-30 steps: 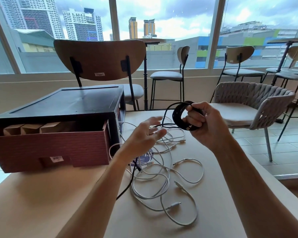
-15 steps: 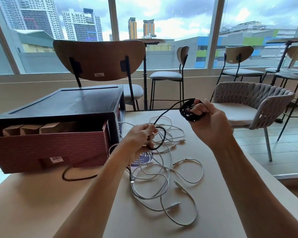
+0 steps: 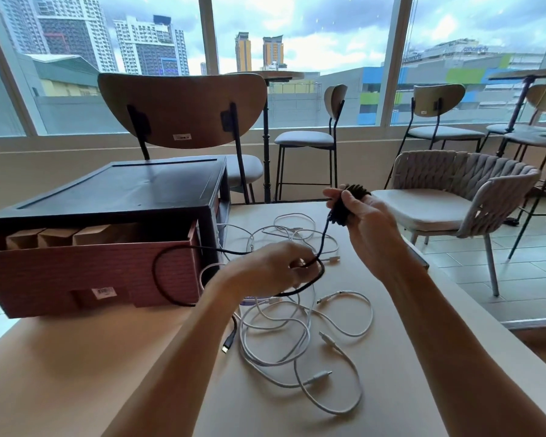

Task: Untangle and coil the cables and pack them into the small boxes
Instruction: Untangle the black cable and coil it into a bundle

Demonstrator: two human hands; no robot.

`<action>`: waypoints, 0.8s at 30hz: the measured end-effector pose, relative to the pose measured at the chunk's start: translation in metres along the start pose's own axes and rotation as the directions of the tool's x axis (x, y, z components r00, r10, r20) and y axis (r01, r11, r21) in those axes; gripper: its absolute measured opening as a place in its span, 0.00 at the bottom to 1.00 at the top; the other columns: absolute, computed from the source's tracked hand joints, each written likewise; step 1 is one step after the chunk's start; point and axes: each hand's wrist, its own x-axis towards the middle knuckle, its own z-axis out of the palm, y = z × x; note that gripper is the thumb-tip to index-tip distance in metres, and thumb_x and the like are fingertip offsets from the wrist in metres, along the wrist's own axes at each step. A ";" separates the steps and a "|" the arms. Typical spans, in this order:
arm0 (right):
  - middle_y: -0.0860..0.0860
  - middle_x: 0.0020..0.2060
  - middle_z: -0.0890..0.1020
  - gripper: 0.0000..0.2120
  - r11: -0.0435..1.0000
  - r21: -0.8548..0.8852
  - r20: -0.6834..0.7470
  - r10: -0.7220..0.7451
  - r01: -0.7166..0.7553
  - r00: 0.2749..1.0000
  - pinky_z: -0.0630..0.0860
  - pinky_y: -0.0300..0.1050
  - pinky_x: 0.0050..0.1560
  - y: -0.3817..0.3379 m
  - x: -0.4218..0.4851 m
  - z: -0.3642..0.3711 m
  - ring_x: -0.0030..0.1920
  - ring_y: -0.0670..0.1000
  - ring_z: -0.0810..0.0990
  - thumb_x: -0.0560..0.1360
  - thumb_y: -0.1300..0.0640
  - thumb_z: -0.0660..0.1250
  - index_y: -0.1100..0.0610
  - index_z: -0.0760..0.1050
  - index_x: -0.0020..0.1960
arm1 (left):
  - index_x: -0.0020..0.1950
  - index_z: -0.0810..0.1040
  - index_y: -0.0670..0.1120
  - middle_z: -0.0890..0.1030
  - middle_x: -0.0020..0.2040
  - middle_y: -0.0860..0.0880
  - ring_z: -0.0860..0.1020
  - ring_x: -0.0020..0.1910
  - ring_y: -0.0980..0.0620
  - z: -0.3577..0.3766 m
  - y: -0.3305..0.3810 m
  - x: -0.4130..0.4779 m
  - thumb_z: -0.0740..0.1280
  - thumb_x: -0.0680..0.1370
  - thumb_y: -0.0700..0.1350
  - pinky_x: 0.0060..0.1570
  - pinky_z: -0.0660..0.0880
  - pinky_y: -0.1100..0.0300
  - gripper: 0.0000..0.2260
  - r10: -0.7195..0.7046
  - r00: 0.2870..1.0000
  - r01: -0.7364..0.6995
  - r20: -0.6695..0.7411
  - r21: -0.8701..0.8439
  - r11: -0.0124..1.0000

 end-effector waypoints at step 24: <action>0.51 0.35 0.77 0.20 0.857 -0.513 0.499 0.253 0.047 0.829 0.68 0.32 0.36 0.007 -0.013 0.003 0.35 0.43 0.74 0.75 0.51 0.60 0.68 0.73 0.56 | 0.56 0.82 0.39 0.81 0.38 0.45 0.69 0.26 0.59 -0.055 -0.006 -0.026 0.73 0.68 0.41 0.24 0.68 0.72 0.17 -0.248 0.967 0.185 0.053 -0.815 0.549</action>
